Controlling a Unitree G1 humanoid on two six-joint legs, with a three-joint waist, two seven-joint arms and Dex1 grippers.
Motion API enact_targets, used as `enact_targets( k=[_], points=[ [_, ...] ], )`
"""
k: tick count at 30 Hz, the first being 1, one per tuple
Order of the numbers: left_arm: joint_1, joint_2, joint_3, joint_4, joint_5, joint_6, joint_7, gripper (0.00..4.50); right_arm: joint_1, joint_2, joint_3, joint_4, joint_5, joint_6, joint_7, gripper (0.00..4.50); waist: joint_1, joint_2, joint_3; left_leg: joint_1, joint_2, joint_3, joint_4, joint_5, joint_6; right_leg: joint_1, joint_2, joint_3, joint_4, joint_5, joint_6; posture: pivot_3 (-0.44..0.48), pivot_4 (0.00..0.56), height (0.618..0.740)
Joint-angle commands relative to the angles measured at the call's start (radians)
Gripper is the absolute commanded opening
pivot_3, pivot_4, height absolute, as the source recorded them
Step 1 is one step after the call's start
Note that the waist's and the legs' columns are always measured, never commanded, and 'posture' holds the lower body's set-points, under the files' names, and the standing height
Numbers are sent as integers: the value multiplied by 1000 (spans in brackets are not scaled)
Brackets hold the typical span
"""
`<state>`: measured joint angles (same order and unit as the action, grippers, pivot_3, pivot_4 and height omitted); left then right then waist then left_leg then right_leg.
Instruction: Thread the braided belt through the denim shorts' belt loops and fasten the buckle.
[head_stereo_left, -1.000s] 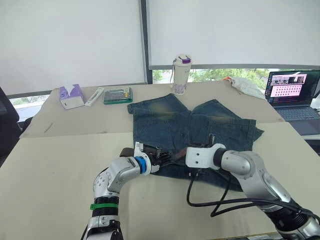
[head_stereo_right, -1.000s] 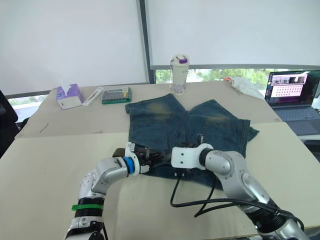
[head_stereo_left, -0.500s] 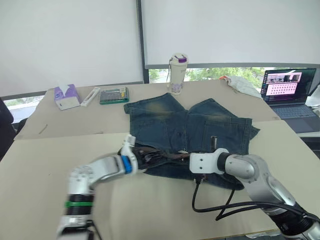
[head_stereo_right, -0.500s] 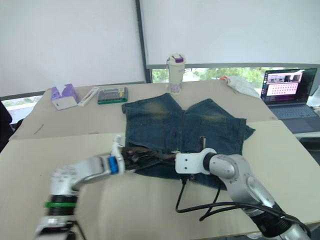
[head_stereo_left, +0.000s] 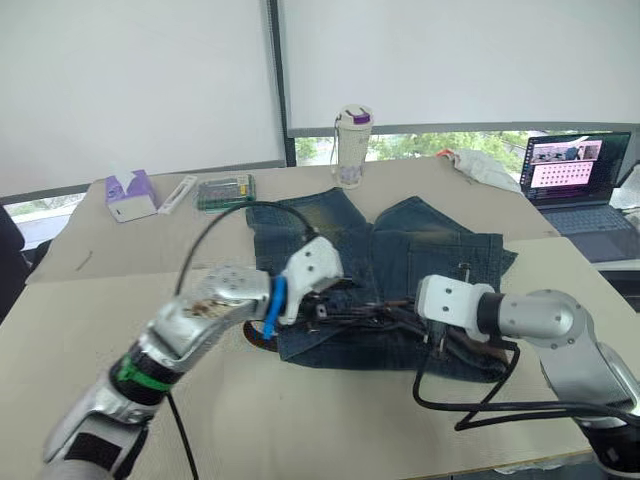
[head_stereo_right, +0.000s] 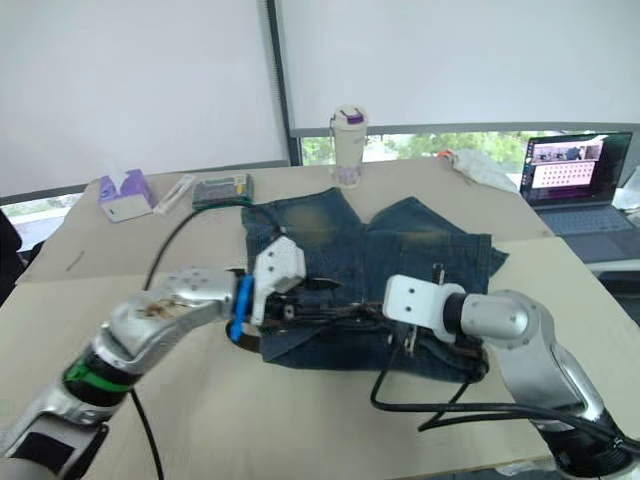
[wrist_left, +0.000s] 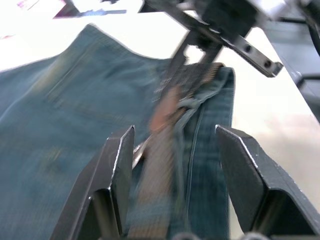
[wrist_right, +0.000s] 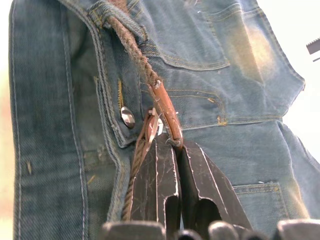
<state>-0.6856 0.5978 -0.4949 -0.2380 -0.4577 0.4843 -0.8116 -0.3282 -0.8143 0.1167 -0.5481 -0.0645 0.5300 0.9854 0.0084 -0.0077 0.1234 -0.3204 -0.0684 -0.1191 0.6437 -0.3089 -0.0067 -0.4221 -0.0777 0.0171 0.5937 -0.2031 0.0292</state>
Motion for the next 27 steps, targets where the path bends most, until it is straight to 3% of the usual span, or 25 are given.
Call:
enact_targets(
  k=[1,4,7,13,17,18,22,27],
  points=[
    [-51,-54,1,65,86,-89,-58,2714,-31,9,21,-47,20,28,-10,0,0,0,0,1,0,0,0,0,0,-1,0,0,0,0,0,0,150,740],
    [-60,-76,-5,124,164,-153,-97,2714,-34,9,35,-48,19,28,-20,0,3,0,0,2,3,0,2,0,1,-1,0,-1,1,0,0,0,150,740],
    [-55,-87,-22,186,263,-253,-109,1952,-32,16,42,-54,24,33,-29,0,3,0,0,3,3,0,2,-1,3,0,0,-1,1,0,0,0,150,740],
    [-40,-129,12,228,290,-274,-144,26,-46,41,53,-40,26,36,-64,0,3,0,0,3,3,0,4,-1,3,0,0,-1,1,0,0,0,150,740],
    [-12,-153,65,242,295,-284,-119,26,-52,89,21,-30,93,137,-77,0,3,0,0,3,3,0,4,-2,3,0,0,-1,1,0,0,0,150,740],
    [-1,-159,85,235,286,-265,-111,0,-50,90,16,-32,101,164,-78,740,2,1,0,3,4,0,4,-1,3,0,0,-1,1,0,0,0,150,740],
    [59,-174,169,206,259,-200,-61,0,-56,154,-7,-29,112,396,-181,2051,2,1,-1,3,5,-4,4,-2,3,-1,0,-1,2,1,0,0,150,740],
    [86,-210,196,210,273,-174,-14,0,-39,186,53,-35,133,463,-225,2051,4,2,-1,3,4,-7,5,-2,3,-1,0,-1,2,1,0,0,150,740]
  ],
)
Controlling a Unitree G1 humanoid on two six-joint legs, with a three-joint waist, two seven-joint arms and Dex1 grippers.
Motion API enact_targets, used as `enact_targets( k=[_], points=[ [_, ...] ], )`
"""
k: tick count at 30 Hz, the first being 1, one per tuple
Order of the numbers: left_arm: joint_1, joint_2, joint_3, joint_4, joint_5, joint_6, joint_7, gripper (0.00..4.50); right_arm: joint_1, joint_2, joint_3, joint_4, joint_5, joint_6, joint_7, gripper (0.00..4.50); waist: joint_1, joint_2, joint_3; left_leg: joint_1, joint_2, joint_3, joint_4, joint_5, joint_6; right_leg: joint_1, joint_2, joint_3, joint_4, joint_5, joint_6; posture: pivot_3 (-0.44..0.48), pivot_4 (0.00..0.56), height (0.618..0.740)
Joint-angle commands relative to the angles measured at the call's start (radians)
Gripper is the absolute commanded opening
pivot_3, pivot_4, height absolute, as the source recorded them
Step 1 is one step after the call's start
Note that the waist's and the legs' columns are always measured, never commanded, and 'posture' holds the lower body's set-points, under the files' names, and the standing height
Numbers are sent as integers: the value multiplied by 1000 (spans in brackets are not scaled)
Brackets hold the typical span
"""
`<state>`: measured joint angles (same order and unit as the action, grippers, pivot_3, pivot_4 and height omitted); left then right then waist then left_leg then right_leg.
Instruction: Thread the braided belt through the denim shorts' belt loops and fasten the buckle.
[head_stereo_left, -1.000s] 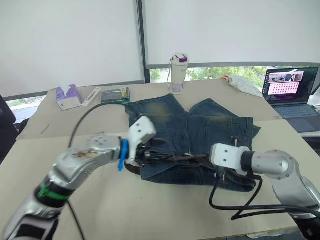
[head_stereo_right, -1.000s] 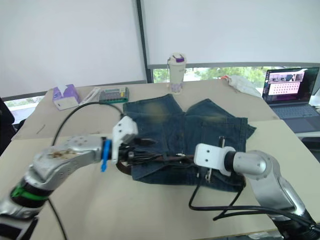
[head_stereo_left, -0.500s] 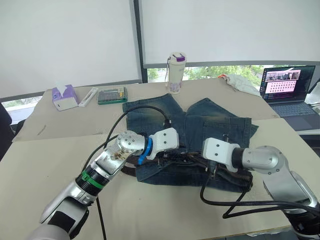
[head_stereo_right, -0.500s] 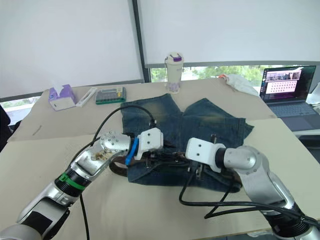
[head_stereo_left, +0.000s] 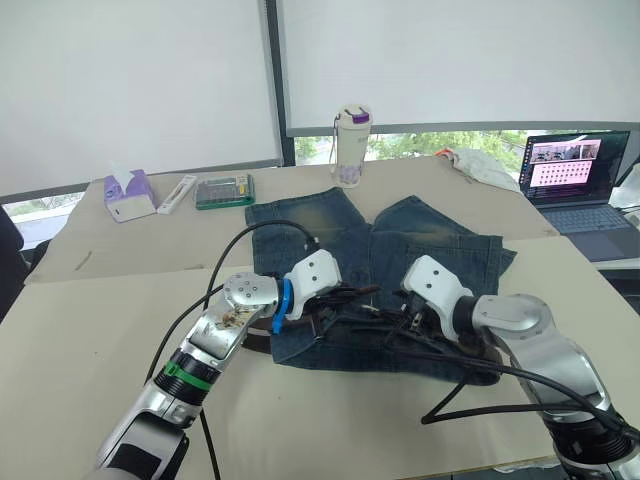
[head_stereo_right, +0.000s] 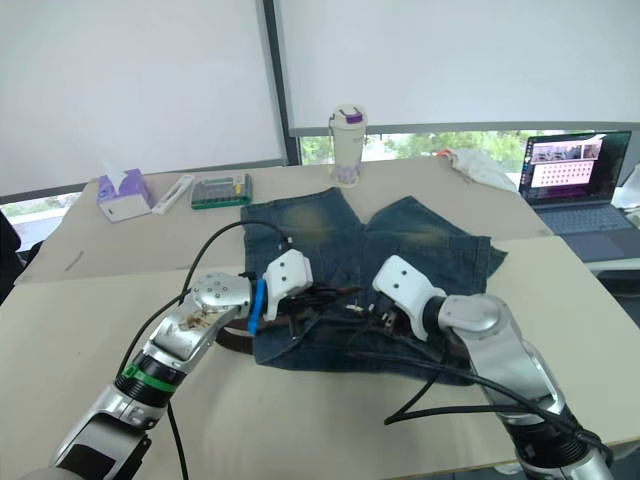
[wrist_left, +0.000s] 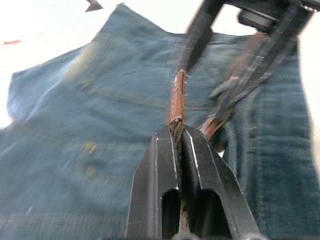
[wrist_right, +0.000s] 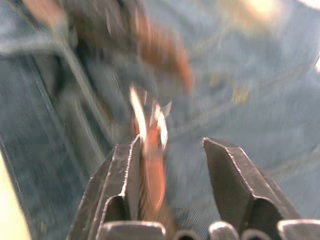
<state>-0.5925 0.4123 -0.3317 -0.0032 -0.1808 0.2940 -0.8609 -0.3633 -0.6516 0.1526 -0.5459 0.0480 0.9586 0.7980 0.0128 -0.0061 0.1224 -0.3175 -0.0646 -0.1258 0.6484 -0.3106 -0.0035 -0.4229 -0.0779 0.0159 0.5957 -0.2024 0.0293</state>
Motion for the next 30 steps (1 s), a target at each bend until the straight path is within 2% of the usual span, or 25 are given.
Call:
enact_targets(
  k=[1,8,14,15,21,24,28,30],
  points=[
    [-5,-31,35,-27,-3,22,39,0,-7,32,25,-34,23,46,-49,2051,0,0,0,0,0,0,0,0,0,0,0,0,0,0,0,0,150,740],
    [-16,-79,71,-8,-13,-10,77,0,-27,31,95,17,-4,54,-119,2051,0,1,0,0,0,0,1,0,0,0,0,0,0,0,0,0,150,740],
    [-109,-280,293,12,-190,223,308,0,-20,22,151,26,-8,54,-142,176,1,0,0,-2,-2,-2,6,0,0,0,-1,-2,1,1,1,0,150,740],
    [-118,-294,317,14,-204,247,333,0,-18,22,154,25,-7,55,-146,49,-1,0,-1,-2,-2,-2,6,0,0,0,-1,-2,1,1,1,0,150,740],
    [-226,-342,579,131,-322,337,585,0,5,7,177,17,-10,44,-159,49,-2,2,-2,-1,-1,-2,5,0,0,1,0,-1,1,1,1,0,150,740],
    [-276,-325,653,167,-365,333,632,0,17,2,181,18,-9,34,-166,49,1,2,-2,-1,-2,-3,7,0,0,0,0,-2,1,1,1,0,150,740],
    [-336,-290,781,251,-386,290,775,0,31,3,181,14,-9,33,-176,49,2,1,-2,-1,-5,-4,9,-1,-1,1,-1,-2,1,1,2,0,150,740],
    [-346,-261,807,273,-391,282,789,0,38,6,177,10,-8,38,-183,49,-1,2,-3,-1,-6,-4,9,-1,-1,1,-1,-2,1,1,2,0,150,740]
  ],
)
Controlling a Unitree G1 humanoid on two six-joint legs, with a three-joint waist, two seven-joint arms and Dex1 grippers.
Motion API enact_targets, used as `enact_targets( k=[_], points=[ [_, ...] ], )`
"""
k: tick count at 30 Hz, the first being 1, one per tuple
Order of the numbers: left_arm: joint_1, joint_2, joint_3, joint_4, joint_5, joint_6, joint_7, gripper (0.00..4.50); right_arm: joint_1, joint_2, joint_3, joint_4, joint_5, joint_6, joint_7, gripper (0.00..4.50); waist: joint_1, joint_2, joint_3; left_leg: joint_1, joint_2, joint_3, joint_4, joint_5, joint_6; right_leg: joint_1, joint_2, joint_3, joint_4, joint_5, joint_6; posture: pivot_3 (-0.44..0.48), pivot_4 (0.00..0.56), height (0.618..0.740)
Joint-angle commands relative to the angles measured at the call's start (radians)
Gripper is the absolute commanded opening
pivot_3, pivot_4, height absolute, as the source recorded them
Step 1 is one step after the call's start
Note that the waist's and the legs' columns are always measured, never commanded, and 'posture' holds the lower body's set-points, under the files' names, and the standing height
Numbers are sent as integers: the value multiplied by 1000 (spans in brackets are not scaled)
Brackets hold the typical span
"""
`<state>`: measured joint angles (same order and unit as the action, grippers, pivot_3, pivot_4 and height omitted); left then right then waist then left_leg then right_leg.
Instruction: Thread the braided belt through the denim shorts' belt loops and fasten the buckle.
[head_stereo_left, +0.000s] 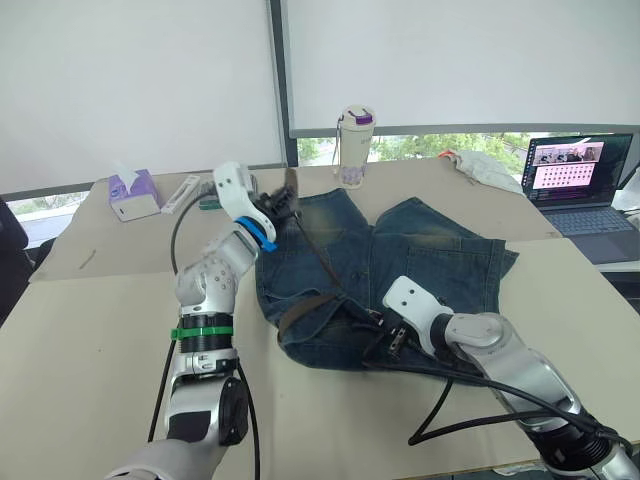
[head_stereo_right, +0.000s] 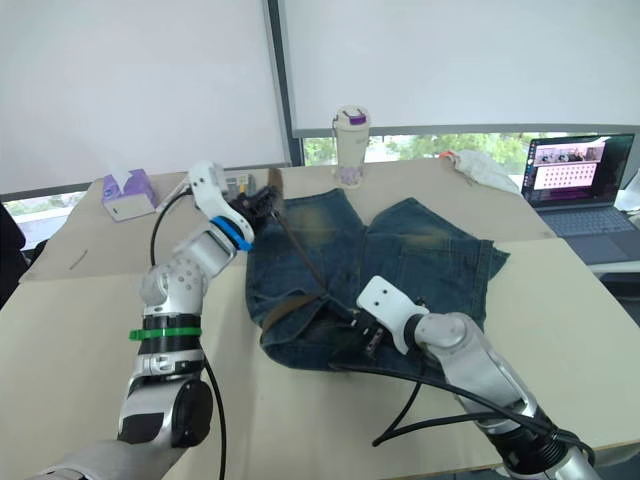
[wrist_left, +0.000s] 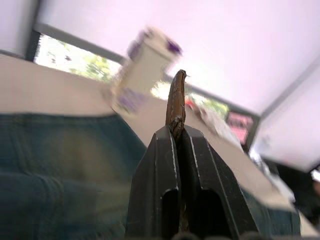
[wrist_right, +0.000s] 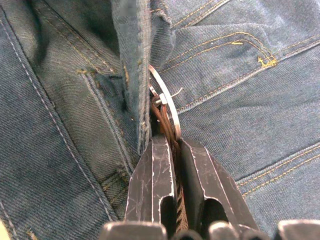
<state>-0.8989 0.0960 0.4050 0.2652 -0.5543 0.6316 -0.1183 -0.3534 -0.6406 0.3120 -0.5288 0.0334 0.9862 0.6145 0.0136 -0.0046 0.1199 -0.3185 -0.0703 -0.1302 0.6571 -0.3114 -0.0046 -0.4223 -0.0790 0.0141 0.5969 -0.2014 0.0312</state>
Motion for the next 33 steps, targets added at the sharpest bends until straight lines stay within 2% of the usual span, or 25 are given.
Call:
enact_targets(
  k=[1,5,8,9,11,12,14,21,28,33],
  points=[
    [-34,68,63,-1,-20,-50,31,0,31,-4,16,-10,9,13,-2,49,-2,0,0,0,0,0,0,0,-1,0,0,0,0,0,0,0,150,740],
    [1,110,41,-60,-88,48,-47,0,45,-4,-7,-11,15,16,-14,49,0,0,0,0,0,-1,1,-1,-1,-1,0,0,1,0,0,0,150,740],
    [130,240,-203,-251,-56,97,-335,0,51,48,-81,0,37,49,-57,49,-6,0,-1,0,0,-1,1,-1,-1,-1,1,1,2,0,0,0,150,740],
    [199,321,-347,-341,8,43,-467,0,45,87,-132,2,56,77,-76,49,-9,1,-1,0,0,-1,1,-1,-1,-1,1,1,8,0,0,0,150,740],
    [307,447,-554,-458,123,-80,-645,0,30,155,-222,-4,91,135,-104,49,-8,3,-2,1,0,-1,0,-2,-2,-2,1,2,12,0,0,0,150,740],
    [346,492,-624,-492,172,-137,-702,0,21,181,-258,-10,106,162,-116,49,-6,3,-2,1,1,-1,0,-2,-2,-2,0,2,12,0,0,0,150,740],
    [383,486,-666,-512,188,-163,-714,0,5,222,-316,-23,127,209,-138,49,-1,4,-2,1,0,-1,0,-2,-1,-1,-1,3,11,-1,0,0,150,740],
    [376,451,-728,-457,297,-262,-747,0,-6,264,-357,-80,179,297,-184,49,-3,4,-2,0,0,0,1,-3,2,-2,1,3,5,-1,0,0,150,740],
    [344,382,-757,-402,364,-270,-739,0,-10,239,-294,-124,185,282,-223,49,-2,4,-2,-1,0,0,2,-3,2,-1,1,3,5,-1,0,0,150,740],
    [328,298,-761,-354,403,-221,-678,0,-13,199,-229,-147,175,241,-239,49,-3,4,-2,-1,0,0,2,-3,2,-1,1,3,6,-1,0,0,150,740]
  ],
)
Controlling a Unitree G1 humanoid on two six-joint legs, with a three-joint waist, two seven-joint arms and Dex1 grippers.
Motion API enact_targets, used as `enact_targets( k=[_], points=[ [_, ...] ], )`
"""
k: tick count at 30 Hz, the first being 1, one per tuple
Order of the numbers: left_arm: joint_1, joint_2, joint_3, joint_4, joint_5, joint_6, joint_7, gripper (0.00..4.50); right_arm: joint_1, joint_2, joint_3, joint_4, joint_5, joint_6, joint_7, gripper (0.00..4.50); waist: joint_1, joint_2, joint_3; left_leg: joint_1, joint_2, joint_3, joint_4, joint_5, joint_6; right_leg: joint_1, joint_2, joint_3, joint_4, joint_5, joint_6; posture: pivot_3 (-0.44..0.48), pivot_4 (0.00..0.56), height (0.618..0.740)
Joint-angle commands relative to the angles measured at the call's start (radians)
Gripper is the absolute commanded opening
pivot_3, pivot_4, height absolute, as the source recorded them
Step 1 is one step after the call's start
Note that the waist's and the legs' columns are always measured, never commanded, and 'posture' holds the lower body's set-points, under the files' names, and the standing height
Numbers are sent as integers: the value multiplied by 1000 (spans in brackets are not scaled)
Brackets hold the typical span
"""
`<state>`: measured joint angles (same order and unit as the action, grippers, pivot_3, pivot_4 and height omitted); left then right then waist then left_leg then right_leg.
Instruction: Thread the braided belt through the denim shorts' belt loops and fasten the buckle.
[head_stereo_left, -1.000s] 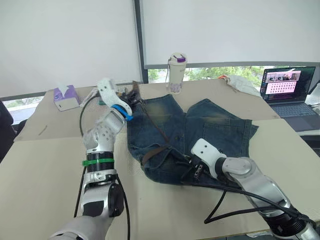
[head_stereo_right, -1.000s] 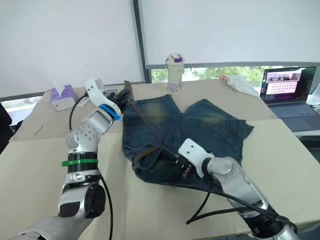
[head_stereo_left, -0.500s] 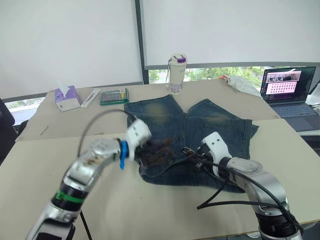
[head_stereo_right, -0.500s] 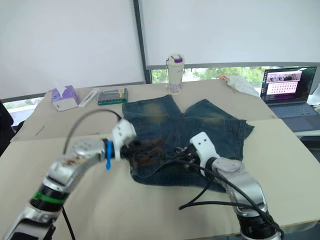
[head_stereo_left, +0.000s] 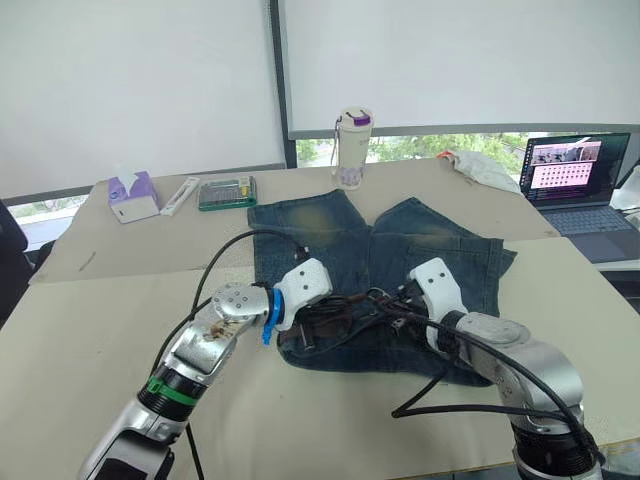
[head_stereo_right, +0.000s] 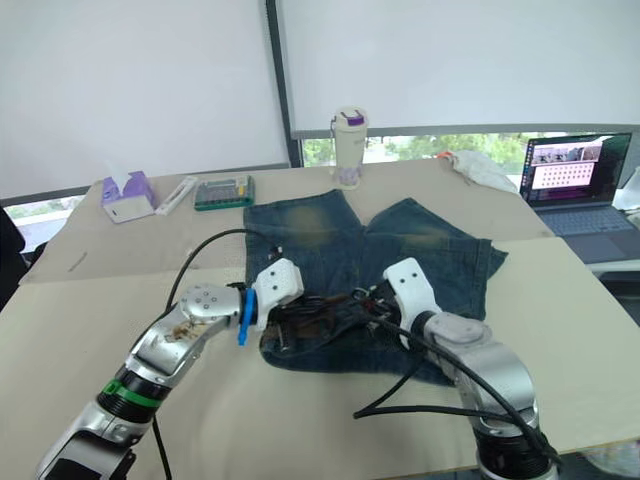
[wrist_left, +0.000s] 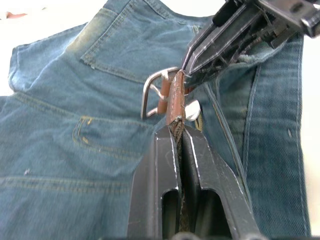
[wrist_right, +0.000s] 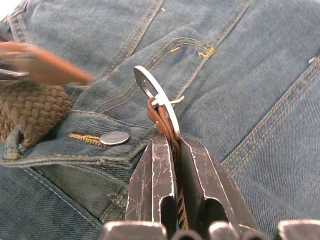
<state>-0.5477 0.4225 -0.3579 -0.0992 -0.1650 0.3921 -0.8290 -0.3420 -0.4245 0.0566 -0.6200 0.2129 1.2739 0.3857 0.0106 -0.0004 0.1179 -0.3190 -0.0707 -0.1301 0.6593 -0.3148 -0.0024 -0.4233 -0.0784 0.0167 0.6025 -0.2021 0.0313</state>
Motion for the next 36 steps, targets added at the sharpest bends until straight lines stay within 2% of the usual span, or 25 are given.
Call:
enact_targets(
  k=[1,10,14,20,22,27,33,36],
  points=[
    [-24,-40,2,18,21,27,39,0,-22,-21,35,-61,-4,-52,-13,49,-1,0,0,0,0,0,0,0,0,0,0,0,0,0,0,0,150,740],
    [-49,-104,-19,57,77,31,66,0,-9,-63,109,-71,-16,-121,-18,49,1,0,0,0,0,0,0,0,0,0,0,0,0,0,0,0,150,740],
    [-72,-166,-23,103,77,0,76,0,-15,-72,160,-48,-35,-152,-13,49,3,0,0,0,0,0,1,0,0,0,0,0,0,0,0,0,150,740],
    [-82,-183,2,163,82,-60,55,0,-24,-121,202,-22,-60,-222,32,49,1,0,0,0,0,0,1,0,0,0,0,0,0,0,0,0,150,740],
    [-76,-191,29,170,58,-59,51,0,-16,-157,204,-30,-55,-255,68,908,1,0,0,0,0,0,1,0,0,0,0,0,-1,0,0,0,150,740],
    [-58,-189,61,174,48,-81,40,0,23,-175,116,-62,-24,-288,103,2564,1,0,0,0,0,0,1,0,0,1,0,0,-2,0,0,0,150,740],
    [-54,-188,55,204,51,-117,25,0,60,-265,10,-62,14,-380,197,2564,2,-1,0,0,0,1,1,0,0,2,0,0,-2,0,1,0,150,740],
    [-63,-185,48,221,58,-138,12,0,46,-296,15,-42,-1,-419,210,2564,0,-1,0,0,0,1,1,0,0,1,0,0,-2,0,1,0,150,740]
  ],
)
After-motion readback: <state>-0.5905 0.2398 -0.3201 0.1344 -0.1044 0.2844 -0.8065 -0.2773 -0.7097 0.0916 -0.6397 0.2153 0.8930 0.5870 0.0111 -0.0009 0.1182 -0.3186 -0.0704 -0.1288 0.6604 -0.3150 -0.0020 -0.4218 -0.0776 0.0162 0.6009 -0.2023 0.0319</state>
